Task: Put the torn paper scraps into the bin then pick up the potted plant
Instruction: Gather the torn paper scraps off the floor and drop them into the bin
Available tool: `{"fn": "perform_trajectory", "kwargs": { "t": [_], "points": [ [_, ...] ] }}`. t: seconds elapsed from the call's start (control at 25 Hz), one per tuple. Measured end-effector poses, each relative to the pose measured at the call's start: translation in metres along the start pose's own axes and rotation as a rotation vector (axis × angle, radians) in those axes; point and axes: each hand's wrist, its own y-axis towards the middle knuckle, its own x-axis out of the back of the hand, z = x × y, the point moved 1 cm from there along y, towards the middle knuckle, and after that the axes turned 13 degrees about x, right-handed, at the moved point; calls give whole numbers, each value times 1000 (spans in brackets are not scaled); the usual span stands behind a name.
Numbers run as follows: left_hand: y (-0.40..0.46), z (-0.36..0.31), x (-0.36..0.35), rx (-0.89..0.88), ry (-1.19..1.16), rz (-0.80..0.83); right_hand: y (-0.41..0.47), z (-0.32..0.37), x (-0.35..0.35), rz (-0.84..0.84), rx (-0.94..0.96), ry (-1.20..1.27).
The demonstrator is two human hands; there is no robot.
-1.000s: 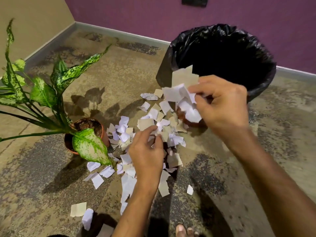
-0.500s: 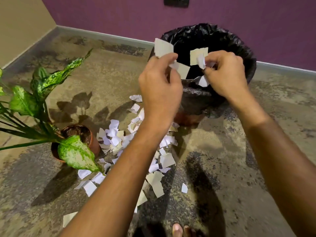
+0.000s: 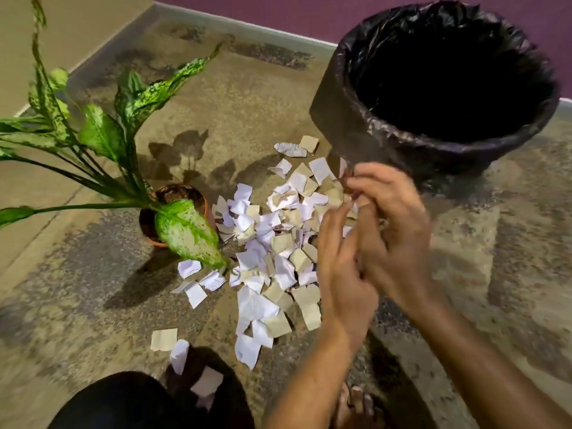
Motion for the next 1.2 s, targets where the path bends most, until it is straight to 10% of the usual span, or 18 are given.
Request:
{"fn": "perform_trajectory", "kwargs": {
  "t": [0.4,0.6,0.8,1.2],
  "points": [
    [-46,160,149,623,466,-753,-185,31,-131,1187,520,-123],
    [-69,179,175,783,332,-914,-191,33,-155,1265,581,-151],
    [-74,192,177,894,487,-736,-136,15,-189,1250,496,-273],
    [-19,190,252,526,528,-515,-75,36,-273,1388,596,129]
  ]
}}
